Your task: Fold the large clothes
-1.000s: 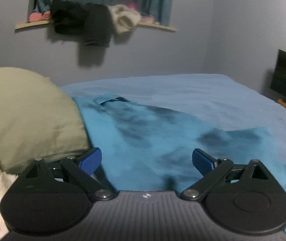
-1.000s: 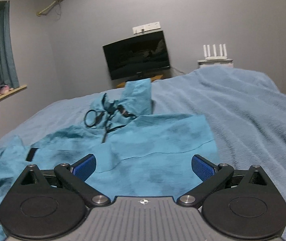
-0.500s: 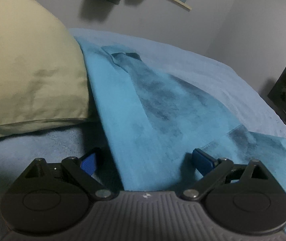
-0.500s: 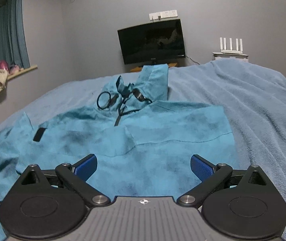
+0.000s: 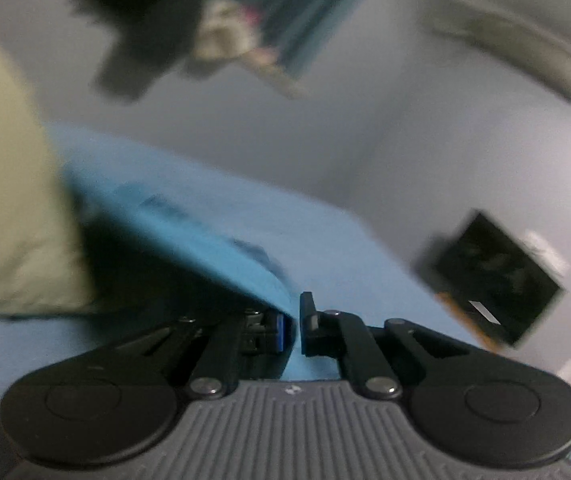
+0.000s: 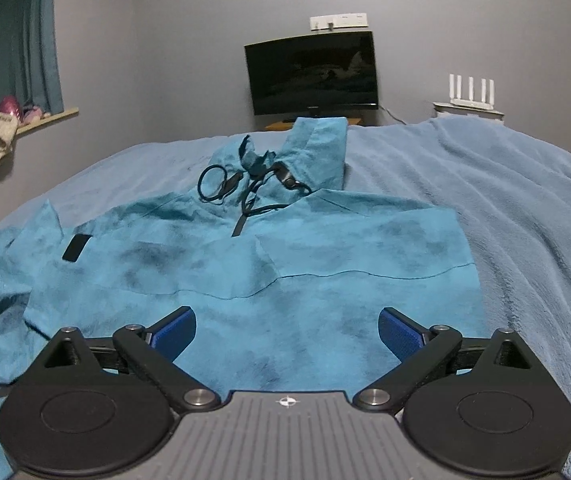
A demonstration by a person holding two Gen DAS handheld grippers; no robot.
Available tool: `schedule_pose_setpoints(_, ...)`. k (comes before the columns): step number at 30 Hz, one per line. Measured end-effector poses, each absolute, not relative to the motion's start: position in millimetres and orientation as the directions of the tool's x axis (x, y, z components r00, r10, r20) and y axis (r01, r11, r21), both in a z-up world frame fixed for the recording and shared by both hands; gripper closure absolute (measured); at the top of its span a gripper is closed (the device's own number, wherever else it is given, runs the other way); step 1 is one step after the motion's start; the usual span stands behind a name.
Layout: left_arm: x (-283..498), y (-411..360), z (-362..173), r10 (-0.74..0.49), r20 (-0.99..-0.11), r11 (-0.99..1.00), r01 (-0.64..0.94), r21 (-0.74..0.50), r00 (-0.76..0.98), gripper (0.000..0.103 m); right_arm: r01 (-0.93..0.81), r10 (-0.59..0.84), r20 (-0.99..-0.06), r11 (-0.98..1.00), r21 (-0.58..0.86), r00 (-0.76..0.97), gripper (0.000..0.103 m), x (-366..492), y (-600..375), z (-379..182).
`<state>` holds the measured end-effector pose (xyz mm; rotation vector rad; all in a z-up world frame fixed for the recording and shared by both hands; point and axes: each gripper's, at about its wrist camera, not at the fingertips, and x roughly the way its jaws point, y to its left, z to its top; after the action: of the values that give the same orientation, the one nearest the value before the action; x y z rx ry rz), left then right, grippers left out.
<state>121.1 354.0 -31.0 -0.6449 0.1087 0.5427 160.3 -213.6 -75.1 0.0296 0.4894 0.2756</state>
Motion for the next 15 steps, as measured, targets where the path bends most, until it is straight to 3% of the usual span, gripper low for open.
schedule_pose_setpoints(5, 129.0, 279.6, 16.8, 0.299, -0.064, 0.848, -0.296, -0.439, 0.952, 0.102, -0.278, 0.276, -0.459, 0.959, 0.065, 0.845, 0.004, 156.8, -208.6, -73.9)
schedule_pose_setpoints(8, 131.7, 234.7, 33.5, 0.157, -0.001, 0.901, -0.143, -0.409, 0.988, 0.102, -0.285, 0.279, -0.459, 0.957, 0.059, 0.844, 0.004, 155.8, -207.8, -73.5)
schedule_pose_setpoints(11, 136.6, 185.7, 40.3, 0.008, 0.017, 0.937, -0.002, -0.349, 1.0, 0.102, -0.289, 0.282, -0.459, 0.956, 0.056, 0.842, 0.004, 155.5, -208.1, -73.6)
schedule_pose_setpoints(15, 150.6, 126.3, 34.7, -0.166, -0.021, 0.944, 0.152, -0.291, 0.986, 0.102, -0.293, 0.284, -0.461, 0.955, 0.055, 0.841, 0.004, 155.9, -208.8, -73.3)
